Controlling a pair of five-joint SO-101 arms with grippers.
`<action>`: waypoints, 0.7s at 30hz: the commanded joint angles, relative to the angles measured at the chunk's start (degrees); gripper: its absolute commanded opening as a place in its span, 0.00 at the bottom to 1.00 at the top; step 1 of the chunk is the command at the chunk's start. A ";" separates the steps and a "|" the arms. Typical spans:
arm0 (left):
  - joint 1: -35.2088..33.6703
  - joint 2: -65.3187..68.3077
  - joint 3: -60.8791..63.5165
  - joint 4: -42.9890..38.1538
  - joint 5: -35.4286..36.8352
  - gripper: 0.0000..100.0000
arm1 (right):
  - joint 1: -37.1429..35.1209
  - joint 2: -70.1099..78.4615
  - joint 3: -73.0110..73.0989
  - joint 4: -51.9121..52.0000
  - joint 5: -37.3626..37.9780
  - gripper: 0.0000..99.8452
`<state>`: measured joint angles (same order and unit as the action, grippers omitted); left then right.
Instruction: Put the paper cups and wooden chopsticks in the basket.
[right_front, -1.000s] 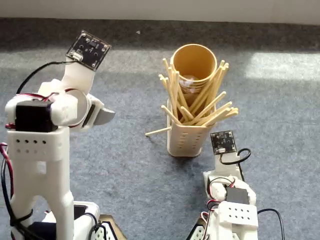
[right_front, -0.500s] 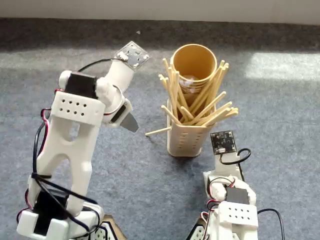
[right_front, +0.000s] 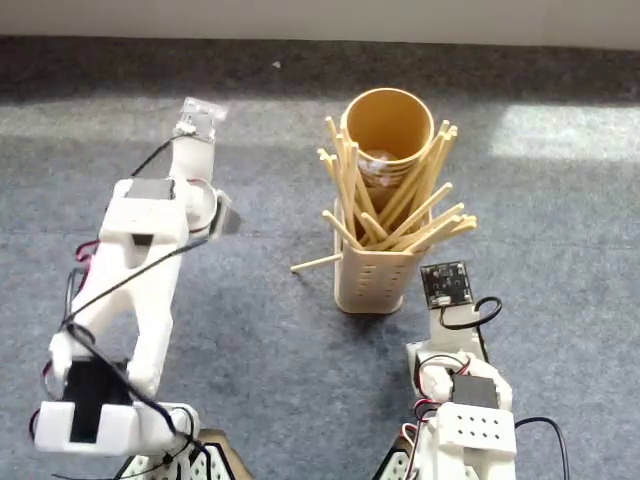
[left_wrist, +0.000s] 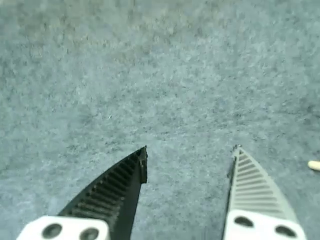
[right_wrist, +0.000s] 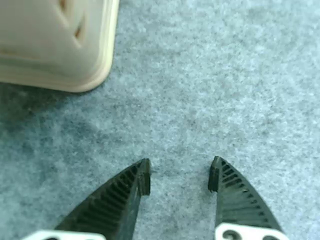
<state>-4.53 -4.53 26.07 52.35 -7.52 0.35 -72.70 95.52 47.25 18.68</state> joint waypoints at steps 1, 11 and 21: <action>0.66 -19.82 22.11 -18.90 -0.26 0.27 | -0.66 -0.13 3.91 -0.75 0.70 0.20; -0.13 -39.78 47.78 -43.08 -3.16 0.27 | -0.66 -0.13 3.91 -0.75 0.70 0.20; 5.41 -41.10 57.80 -54.15 -3.16 0.27 | -0.66 -0.13 3.91 -0.75 0.70 0.20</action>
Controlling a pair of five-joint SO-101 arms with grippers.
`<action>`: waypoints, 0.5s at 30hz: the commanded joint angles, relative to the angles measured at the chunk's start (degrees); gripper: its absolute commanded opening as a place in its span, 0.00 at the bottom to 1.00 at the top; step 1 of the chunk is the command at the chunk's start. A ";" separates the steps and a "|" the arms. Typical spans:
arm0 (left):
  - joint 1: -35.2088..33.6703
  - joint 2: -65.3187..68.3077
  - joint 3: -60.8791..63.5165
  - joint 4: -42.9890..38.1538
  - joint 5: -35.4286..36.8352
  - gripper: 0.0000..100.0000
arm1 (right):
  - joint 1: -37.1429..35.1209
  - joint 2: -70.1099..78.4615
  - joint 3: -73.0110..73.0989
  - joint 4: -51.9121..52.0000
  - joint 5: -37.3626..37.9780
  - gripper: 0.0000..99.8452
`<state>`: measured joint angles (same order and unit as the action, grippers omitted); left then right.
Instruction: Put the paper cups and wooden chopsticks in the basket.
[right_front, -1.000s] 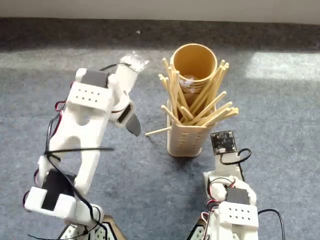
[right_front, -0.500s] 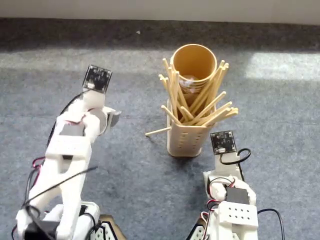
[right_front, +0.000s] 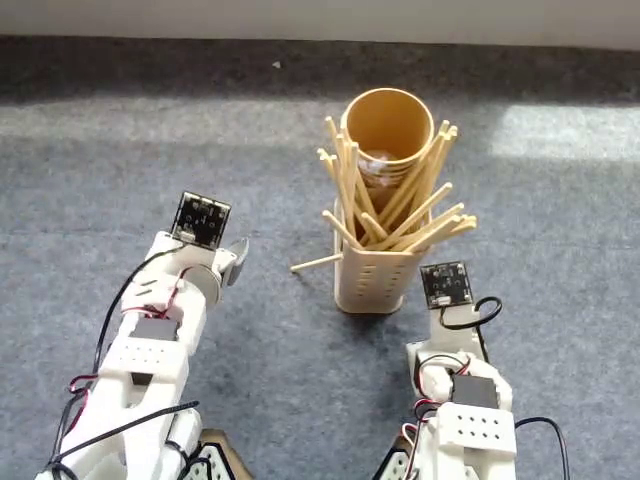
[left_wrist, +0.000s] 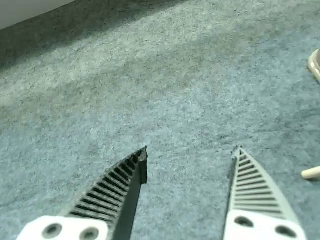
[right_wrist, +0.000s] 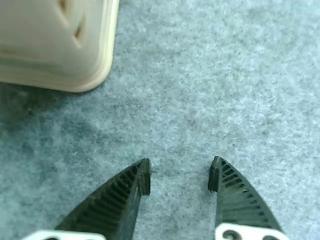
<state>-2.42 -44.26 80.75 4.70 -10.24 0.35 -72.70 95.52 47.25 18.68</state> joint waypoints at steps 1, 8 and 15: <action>3.82 -1.36 4.53 -8.62 -0.44 0.27 | -0.66 -0.13 3.91 -0.75 0.70 0.20; 4.35 -1.19 9.71 -19.08 -0.70 0.27 | -0.66 -0.13 3.91 -0.75 0.70 0.20; 3.38 -2.24 10.42 -18.99 -0.79 0.27 | -0.66 -0.13 3.91 -0.75 0.70 0.20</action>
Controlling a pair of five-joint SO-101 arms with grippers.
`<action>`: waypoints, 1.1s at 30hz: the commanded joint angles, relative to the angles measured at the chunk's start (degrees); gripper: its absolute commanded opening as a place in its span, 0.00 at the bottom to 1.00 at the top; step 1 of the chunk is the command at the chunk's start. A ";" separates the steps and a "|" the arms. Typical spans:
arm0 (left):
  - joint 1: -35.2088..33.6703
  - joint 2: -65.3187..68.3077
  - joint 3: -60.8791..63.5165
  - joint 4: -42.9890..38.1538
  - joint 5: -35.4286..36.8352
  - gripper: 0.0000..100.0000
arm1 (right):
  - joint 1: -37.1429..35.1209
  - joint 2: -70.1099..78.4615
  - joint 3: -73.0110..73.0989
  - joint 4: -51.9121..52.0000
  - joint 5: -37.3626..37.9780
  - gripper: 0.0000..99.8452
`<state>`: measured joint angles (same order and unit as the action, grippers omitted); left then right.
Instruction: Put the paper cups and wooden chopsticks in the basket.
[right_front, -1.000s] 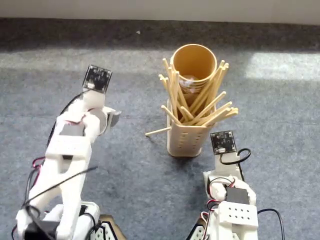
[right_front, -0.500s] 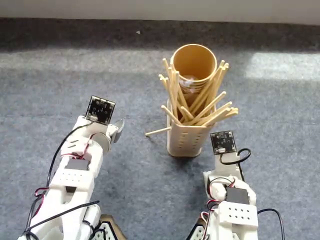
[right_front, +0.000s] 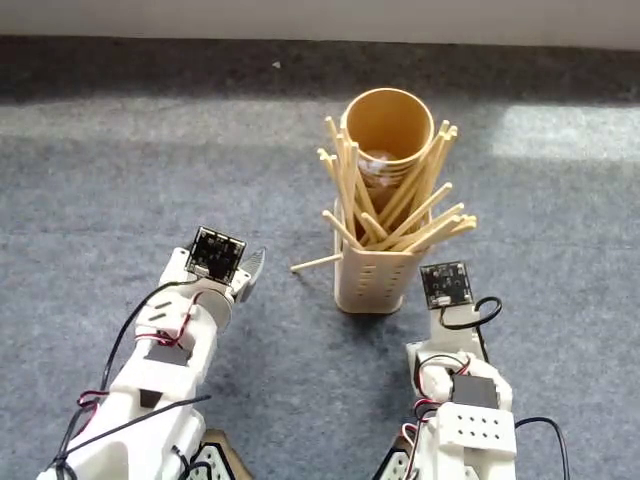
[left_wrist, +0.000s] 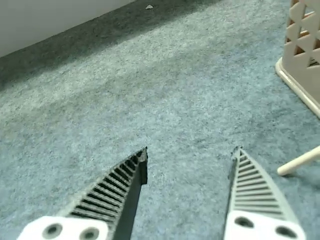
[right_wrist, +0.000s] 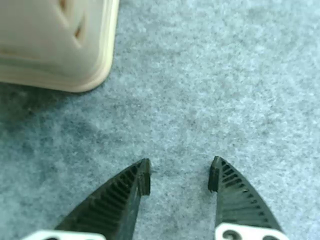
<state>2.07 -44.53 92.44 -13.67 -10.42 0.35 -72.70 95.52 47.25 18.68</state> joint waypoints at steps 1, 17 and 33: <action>-3.21 -2.95 -2.42 -0.18 -0.26 0.27 | -0.66 -0.13 3.91 -0.75 0.70 0.20; 12.44 5.93 -52.00 71.56 -6.24 0.35 | -0.66 -0.13 3.91 -0.75 0.70 0.20; 14.73 29.93 -35.56 30.59 -23.91 0.41 | -0.66 -0.13 3.91 -0.75 0.70 0.20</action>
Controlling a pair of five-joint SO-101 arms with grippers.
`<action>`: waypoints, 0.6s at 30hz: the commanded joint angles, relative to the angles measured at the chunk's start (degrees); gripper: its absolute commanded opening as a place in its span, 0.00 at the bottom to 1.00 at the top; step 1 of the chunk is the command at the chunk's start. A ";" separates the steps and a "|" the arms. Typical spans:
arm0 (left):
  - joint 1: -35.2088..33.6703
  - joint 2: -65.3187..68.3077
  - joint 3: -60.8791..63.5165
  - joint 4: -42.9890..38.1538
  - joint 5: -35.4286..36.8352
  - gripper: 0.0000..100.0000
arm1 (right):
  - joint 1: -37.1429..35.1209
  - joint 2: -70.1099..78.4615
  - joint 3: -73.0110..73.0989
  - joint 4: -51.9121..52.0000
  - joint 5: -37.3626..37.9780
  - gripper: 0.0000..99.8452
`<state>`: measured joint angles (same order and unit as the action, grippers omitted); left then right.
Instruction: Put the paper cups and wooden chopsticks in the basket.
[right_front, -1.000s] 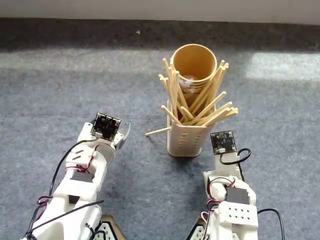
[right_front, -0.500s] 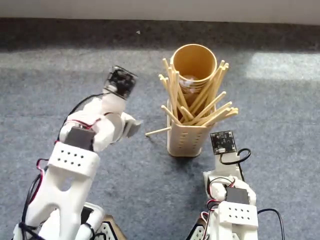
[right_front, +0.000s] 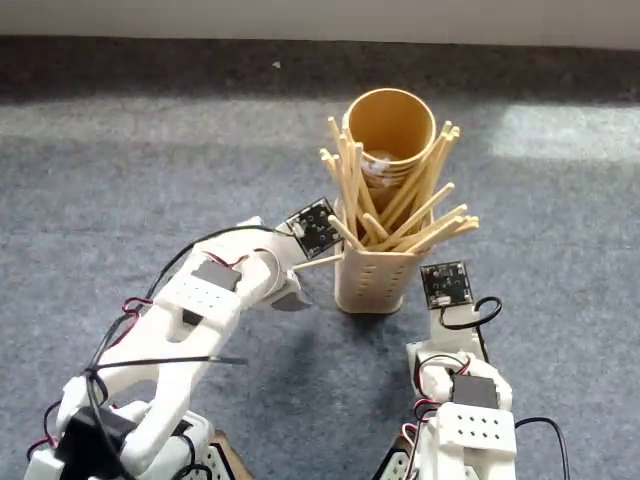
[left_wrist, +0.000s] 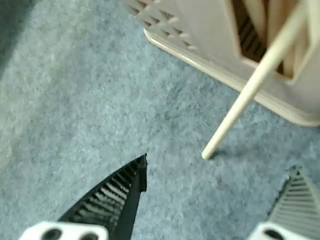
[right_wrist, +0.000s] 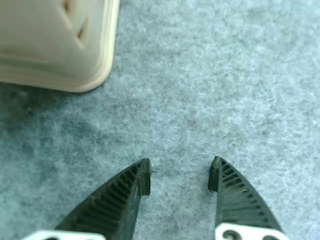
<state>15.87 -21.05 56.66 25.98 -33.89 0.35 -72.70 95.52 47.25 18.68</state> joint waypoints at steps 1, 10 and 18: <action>0.92 8.57 0.13 -11.16 -0.44 0.41 | -0.66 -0.13 3.91 -0.75 0.70 0.20; 1.19 16.92 -0.04 -19.34 -0.70 0.41 | -0.66 -0.13 3.91 -0.75 0.70 0.20; 1.45 17.45 0.40 -23.65 -0.79 0.40 | -0.66 -0.13 3.91 -0.75 0.70 0.20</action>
<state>15.87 -4.62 56.40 3.12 -33.89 0.35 -72.70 95.52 47.25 18.68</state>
